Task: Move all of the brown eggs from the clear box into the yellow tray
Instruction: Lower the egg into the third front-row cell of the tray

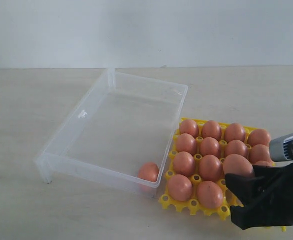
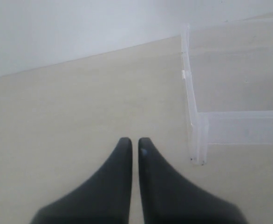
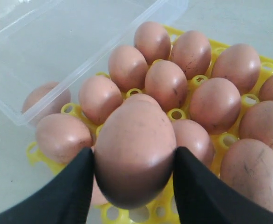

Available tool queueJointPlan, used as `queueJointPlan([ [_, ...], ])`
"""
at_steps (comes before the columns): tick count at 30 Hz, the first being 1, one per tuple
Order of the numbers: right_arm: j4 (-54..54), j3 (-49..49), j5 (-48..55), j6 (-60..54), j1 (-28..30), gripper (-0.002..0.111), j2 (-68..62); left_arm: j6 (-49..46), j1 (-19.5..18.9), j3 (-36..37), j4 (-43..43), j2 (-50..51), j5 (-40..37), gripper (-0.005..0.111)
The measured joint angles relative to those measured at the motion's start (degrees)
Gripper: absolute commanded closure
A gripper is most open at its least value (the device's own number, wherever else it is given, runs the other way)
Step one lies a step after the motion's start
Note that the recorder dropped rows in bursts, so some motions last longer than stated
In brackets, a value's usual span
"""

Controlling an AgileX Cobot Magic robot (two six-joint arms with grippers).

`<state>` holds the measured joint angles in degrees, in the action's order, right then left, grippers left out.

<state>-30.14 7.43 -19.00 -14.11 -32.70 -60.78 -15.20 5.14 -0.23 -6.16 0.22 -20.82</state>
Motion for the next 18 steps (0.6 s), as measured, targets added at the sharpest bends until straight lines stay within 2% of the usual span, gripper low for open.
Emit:
queueJointPlan([
  [18,0.7,0.0,0.27,-9.33,0.0,0.108,0.0,0.0,0.0,0.0,0.0,0.0,0.0,0.103],
])
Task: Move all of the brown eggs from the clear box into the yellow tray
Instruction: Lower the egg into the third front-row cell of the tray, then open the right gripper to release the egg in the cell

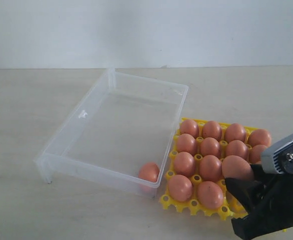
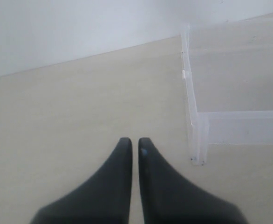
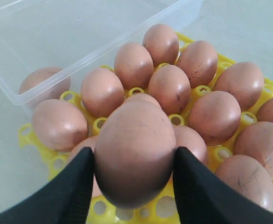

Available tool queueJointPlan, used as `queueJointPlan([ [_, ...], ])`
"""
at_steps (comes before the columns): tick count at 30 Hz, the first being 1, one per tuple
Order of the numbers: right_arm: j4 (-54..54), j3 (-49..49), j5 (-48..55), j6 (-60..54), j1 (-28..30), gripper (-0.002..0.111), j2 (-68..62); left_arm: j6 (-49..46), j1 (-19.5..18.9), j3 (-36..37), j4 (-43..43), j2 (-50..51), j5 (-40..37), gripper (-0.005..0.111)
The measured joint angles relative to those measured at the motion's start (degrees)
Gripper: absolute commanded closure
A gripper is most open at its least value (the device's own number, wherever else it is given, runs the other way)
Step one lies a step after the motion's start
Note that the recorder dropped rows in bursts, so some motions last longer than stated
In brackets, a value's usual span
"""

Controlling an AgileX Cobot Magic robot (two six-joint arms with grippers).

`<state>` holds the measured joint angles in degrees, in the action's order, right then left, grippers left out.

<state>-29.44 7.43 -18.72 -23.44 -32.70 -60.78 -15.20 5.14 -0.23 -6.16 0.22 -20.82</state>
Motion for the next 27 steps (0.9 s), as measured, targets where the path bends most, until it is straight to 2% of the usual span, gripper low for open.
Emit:
queueJointPlan([
  [13,0.24,-3.64,-3.08,-0.06,0.0,0.108,0.0,0.0,0.0,0.0,0.0,0.0,0.0,0.103],
  [17,0.24,-3.64,-4.18,-0.06,0.0,0.108,-5.88,0.0,0.0,0.0,0.0,0.0,0.0,0.103],
  [21,1.58,-3.72,-9.92,0.59,0.0,0.108,-14.35,0.0,0.0,0.0,0.0,0.0,0.0,0.103],
  [27,8.45,-3.88,-14.08,4.75,0.0,0.108,-16.38,0.0,0.0,0.0,0.0,0.0,0.0,0.103],
])
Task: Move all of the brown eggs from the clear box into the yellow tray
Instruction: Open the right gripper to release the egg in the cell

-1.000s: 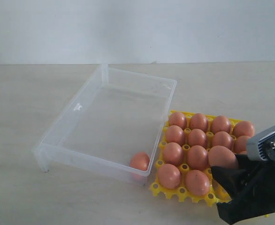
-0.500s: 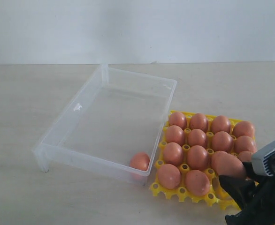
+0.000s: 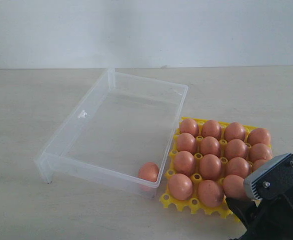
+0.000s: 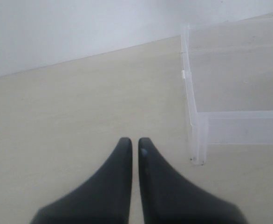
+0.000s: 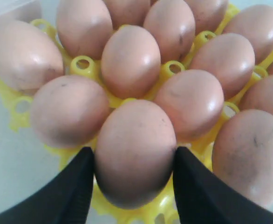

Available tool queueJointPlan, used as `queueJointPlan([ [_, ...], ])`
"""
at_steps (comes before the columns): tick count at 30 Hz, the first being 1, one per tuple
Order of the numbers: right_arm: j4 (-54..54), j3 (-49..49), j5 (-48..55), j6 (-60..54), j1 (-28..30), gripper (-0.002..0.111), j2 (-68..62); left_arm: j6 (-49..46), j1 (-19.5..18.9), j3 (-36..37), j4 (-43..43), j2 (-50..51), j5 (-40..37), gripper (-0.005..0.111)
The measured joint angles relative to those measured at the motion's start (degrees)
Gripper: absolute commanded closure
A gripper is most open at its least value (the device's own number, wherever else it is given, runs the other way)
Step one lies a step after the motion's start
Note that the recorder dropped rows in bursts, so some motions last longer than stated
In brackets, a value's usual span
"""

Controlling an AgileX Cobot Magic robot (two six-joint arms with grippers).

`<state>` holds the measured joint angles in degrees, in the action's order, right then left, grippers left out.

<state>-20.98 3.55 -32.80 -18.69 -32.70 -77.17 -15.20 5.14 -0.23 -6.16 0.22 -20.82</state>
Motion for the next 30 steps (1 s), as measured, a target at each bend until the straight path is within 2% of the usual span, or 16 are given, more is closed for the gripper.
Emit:
queueJointPlan([
  [16,1.96,0.0,-2.7,0.77,0.0,0.107,0.0,0.0,0.0,0.0,0.0,0.0,0.0,0.103],
  [17,1.96,0.0,-2.54,0.77,0.0,0.104,0.0,0.0,0.0,0.0,0.0,0.0,0.0,0.103],
  [19,1.96,0.0,-2.27,0.77,0.0,0.092,0.0,0.0,0.0,0.0,0.0,0.0,0.0,0.103],
  [21,1.96,0.0,-2.27,0.77,0.0,0.075,0.0,0.0,0.0,0.0,0.0,0.0,0.0,0.103],
  [24,1.96,0.0,-2.06,0.77,0.0,0.056,0.0,0.0,0.0,0.0,0.0,0.0,0.0,0.103],
  [26,1.96,0.0,-2.06,1.2,0.0,0.051,0.0,0.0,0.0,0.0,0.0,0.0,0.0,0.103],
  [30,1.96,0.0,-2.26,1.41,0.0,0.051,0.0,0.0,0.0,0.0,0.0,0.0,0.0,0.103],
])
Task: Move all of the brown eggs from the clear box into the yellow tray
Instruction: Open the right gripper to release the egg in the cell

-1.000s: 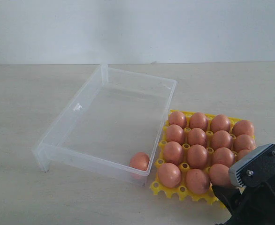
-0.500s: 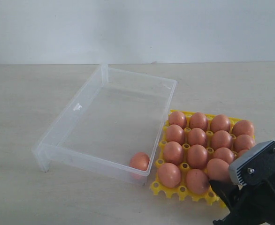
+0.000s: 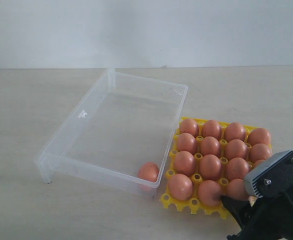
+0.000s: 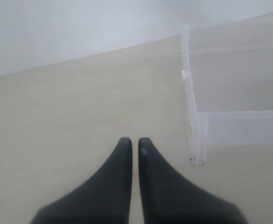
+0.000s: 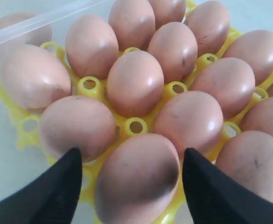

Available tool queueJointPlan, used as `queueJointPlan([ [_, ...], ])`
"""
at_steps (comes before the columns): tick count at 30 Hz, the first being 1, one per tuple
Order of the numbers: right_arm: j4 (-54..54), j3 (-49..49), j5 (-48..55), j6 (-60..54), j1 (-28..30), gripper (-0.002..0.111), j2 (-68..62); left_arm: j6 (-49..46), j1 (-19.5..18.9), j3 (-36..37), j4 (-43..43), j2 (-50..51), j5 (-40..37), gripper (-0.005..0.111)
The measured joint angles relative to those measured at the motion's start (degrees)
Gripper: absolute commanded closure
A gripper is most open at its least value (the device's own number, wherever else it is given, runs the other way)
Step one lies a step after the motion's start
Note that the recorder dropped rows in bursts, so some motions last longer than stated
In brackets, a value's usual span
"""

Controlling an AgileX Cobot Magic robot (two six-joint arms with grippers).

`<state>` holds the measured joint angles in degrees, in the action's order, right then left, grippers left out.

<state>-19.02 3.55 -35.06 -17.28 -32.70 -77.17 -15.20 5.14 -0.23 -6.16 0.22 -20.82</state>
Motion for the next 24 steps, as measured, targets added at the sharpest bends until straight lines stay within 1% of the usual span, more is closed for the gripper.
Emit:
queueJointPlan([
  [5,0.0,-0.1,-2.2,-0.09,0.0,0.051,0.0,0.0,0.0,0.0,0.0,0.0,0.0,0.103],
  [9,-1.39,-0.1,-11.82,0.04,0.0,0.052,0.79,0.0,0.0,0.0,0.0,0.0,0.0,0.103],
  [11,-3.31,-0.1,-20.24,0.51,0.0,0.06,2.94,0.0,0.0,0.0,0.0,0.0,0.0,0.103],
  [13,-5.82,-0.1,-27.54,0.9,0.0,0.076,5.78,0.0,0.0,0.0,0.0,0.0,0.0,0.103],
  [14,-7.4,-0.1,-28.74,0.99,0.0,0.084,7.6,0.0,0.0,0.0,0.0,0.0,0.0,0.103],
  [15,-8.68,0.03,-28.13,1.03,0.0,0.094,9.42,0.0,0.0,0.0,0.0,0.0,0.0,0.103],
  [16,-10.07,0.03,-25.16,1.03,0.0,0.104,11.1,0.0,0.0,0.0,0.0,0.0,0.0,0.103],
  [17,-11.17,0.14,-20.02,1.26,0.0,0.108,12.58,0.0,0.0,0.0,0.0,0.0,0.0,0.103],
  [18,-11.66,0.27,-14.63,1.57,0.0,0.108,13.58,0.0,0.0,0.0,0.0,0.0,0.0,0.103],
  [22,-10.86,1.98,16.38,5.61,0.03,0.108,16.11,0.0,0.0,0.0,0.0,0.0,0.0,0.103],
  [23,-10.5,2.78,22.21,6.04,0.03,0.108,16.4,0.0,0.0,0.0,0.0,0.0,0.0,0.103],
  [24,-10.35,3.57,25.84,6.3,0.03,0.108,16.68,0.0,0.0,0.0,0.0,0.0,0.0,0.103],
])
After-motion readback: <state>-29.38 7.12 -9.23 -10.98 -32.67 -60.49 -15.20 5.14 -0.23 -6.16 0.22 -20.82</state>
